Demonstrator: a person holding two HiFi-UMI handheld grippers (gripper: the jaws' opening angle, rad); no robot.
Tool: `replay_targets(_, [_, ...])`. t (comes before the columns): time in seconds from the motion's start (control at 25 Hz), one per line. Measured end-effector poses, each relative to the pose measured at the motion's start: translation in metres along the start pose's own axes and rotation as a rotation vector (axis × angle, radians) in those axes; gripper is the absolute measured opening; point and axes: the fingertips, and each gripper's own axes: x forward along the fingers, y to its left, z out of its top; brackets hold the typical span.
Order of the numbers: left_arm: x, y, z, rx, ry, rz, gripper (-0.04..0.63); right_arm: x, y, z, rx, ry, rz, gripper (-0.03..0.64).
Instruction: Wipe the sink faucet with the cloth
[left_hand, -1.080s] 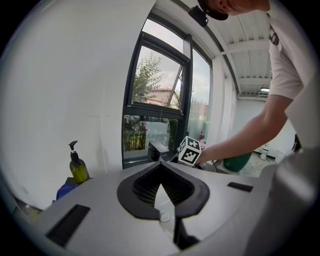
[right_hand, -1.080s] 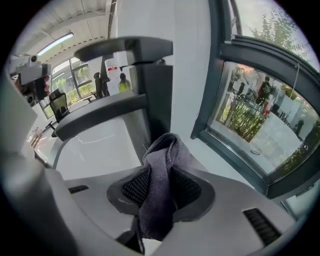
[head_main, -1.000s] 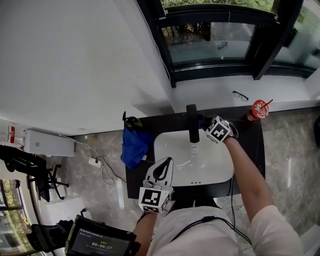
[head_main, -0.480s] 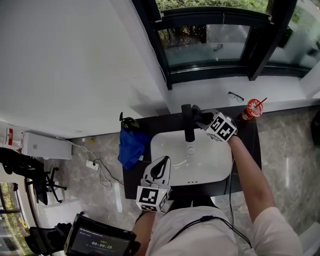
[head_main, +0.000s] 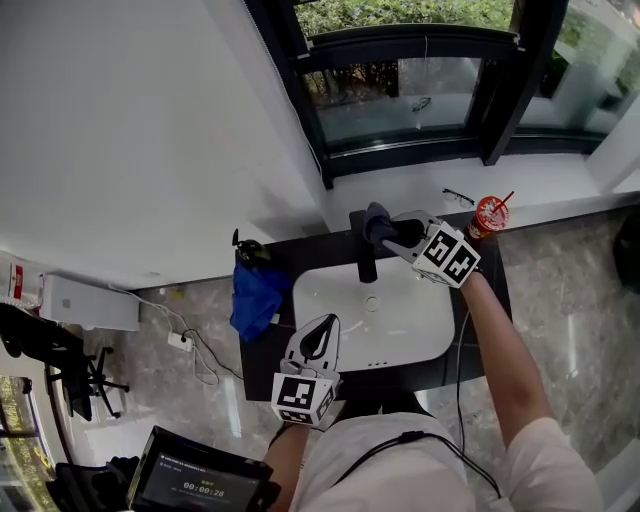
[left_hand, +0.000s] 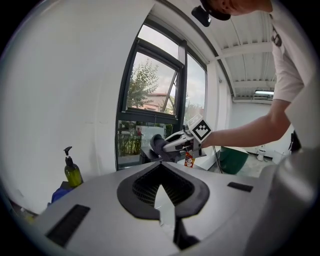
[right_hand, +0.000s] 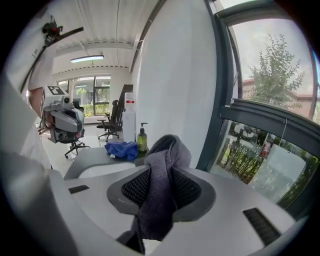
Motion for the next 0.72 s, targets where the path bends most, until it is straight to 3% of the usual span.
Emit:
replay_targets(0.2, [-0.005, -0.001, 0.004, 0.002, -0.014, 0.006, -0.006, -0.019, 0.018, 0.022, 0.014, -0.085, 0.018, 0.12])
replay_targets(0.36, [-0.012, 0.002, 0.004, 0.005, -0.023, 0.022, -0.006, -0.031, 0.051, 0.034, -0.01, -0.129, 0.087, 0.12])
replay_targets(0.52, [-0.013, 0.002, 0.005, 0.001, -0.027, 0.026, -0.006, -0.021, 0.087, 0.023, -0.079, -0.051, 0.196, 0.12])
replay_targets(0.72, [-0.012, 0.003, 0.002, -0.003, -0.023, 0.027, -0.006, 0.001, 0.108, -0.007, -0.227, 0.094, 0.272, 0.12])
